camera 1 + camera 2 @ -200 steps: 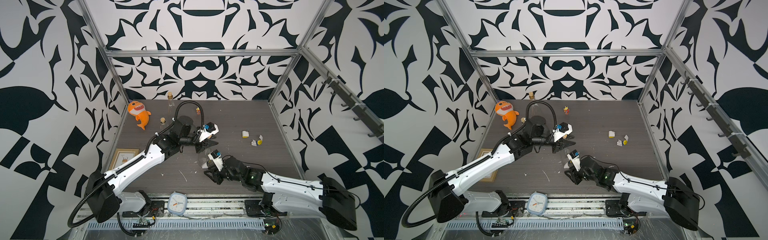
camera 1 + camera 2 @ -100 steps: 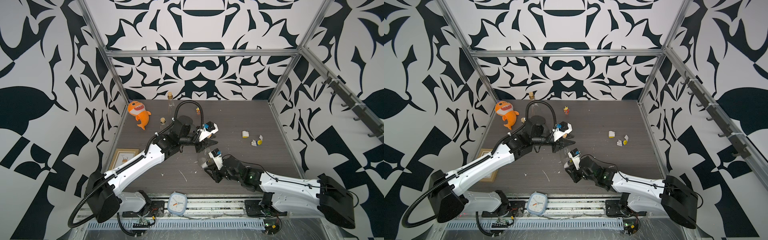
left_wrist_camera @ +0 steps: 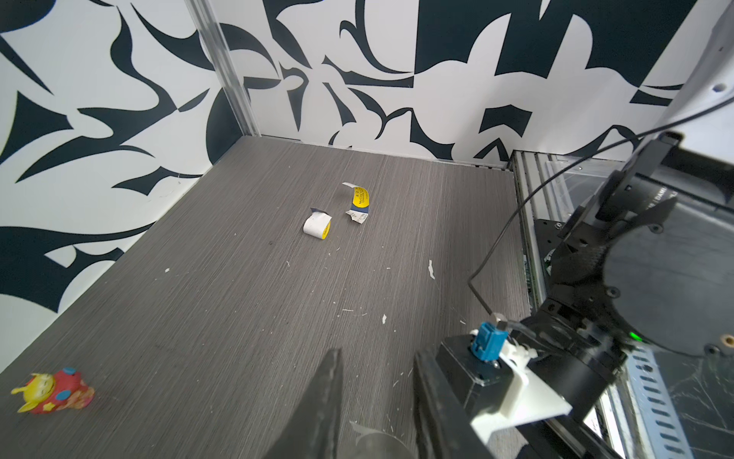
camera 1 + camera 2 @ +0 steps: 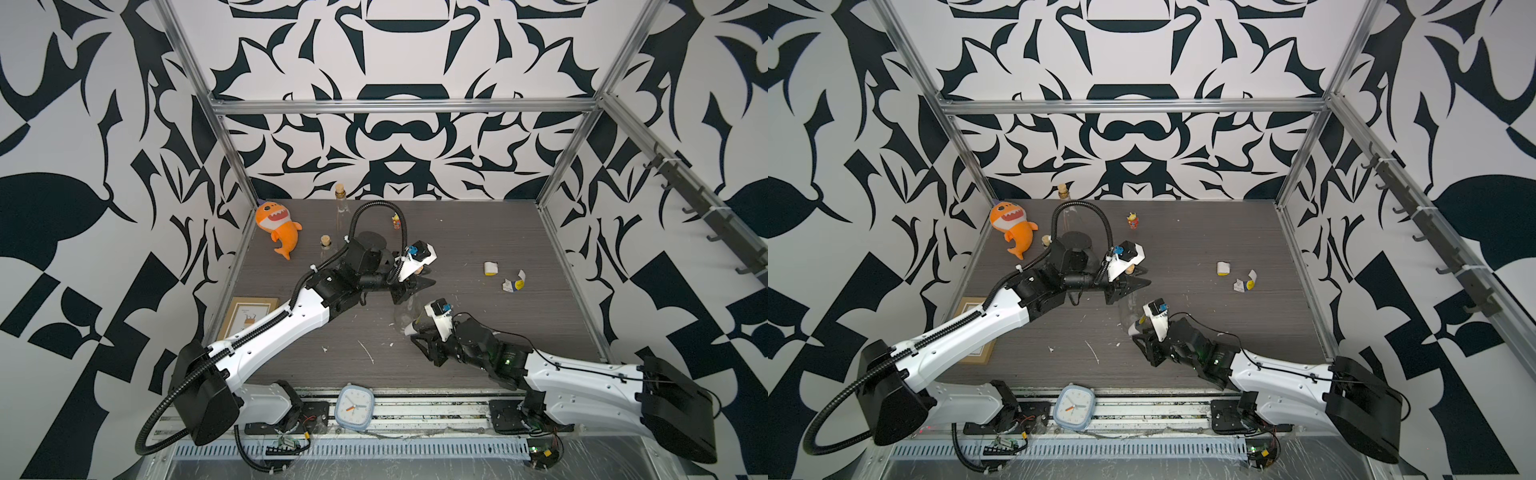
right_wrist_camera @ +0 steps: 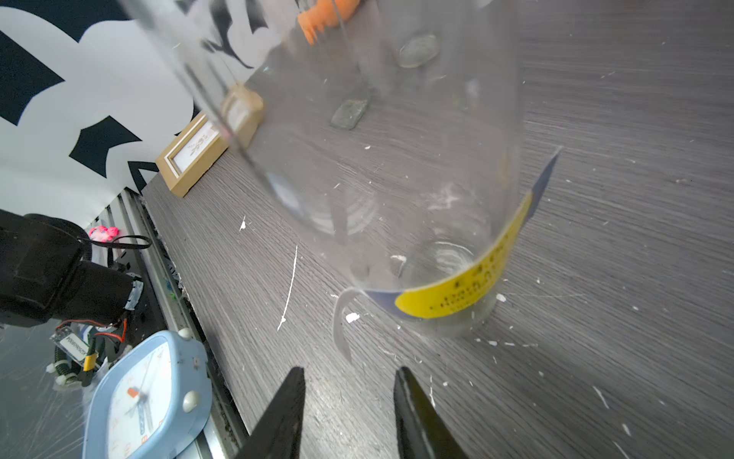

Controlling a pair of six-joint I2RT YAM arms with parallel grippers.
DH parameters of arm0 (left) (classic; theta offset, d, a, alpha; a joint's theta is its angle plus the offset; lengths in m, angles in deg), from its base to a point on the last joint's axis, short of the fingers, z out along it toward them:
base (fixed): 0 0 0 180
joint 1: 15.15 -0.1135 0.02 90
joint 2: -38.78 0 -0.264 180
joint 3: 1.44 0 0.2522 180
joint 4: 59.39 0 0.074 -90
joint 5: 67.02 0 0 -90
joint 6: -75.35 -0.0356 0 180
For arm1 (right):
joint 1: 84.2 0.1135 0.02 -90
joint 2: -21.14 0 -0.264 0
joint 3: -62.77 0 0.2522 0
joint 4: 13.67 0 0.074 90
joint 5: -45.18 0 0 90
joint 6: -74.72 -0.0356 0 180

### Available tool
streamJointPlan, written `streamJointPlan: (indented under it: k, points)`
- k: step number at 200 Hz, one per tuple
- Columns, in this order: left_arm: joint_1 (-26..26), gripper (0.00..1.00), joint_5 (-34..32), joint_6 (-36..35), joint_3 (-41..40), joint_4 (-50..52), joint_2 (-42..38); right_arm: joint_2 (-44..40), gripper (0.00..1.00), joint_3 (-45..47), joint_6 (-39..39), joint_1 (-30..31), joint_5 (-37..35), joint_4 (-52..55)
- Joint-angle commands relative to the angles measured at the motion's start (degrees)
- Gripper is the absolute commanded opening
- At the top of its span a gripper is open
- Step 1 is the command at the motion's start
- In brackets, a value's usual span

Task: Remove the label from the bottle
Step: Tear open the label from the bottle.

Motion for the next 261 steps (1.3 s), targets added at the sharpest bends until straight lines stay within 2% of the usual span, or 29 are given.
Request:
streamJointPlan:
  k: [1,32,74,121,184,261]
  points:
    - [0.06,0.00,-5.30,1.75,1.16,1.90,1.59,-1.00,0.42,3.22,-0.21,0.12,0.21,-9.88]
    - [-0.55,0.00,-8.10,4.41,1.14,3.41,2.08,0.12,0.45,5.45,0.67,0.12,-0.51,-14.98]
    - [-0.91,0.00,-8.67,5.38,0.38,3.65,1.82,5.41,0.44,4.12,0.34,0.12,-0.31,-20.35]
    - [-1.41,0.00,-8.62,6.01,-0.07,3.45,1.86,10.43,0.39,2.79,-0.03,0.12,-1.28,-24.72]
    - [-1.70,0.00,-8.13,6.00,-1.47,2.45,0.85,9.92,0.27,1.90,-0.10,0.12,-3.35,-24.30]
    - [-1.70,0.00,-7.74,6.02,-1.91,2.03,0.54,9.45,0.00,1.46,-0.73,0.12,-4.67,-22.68]
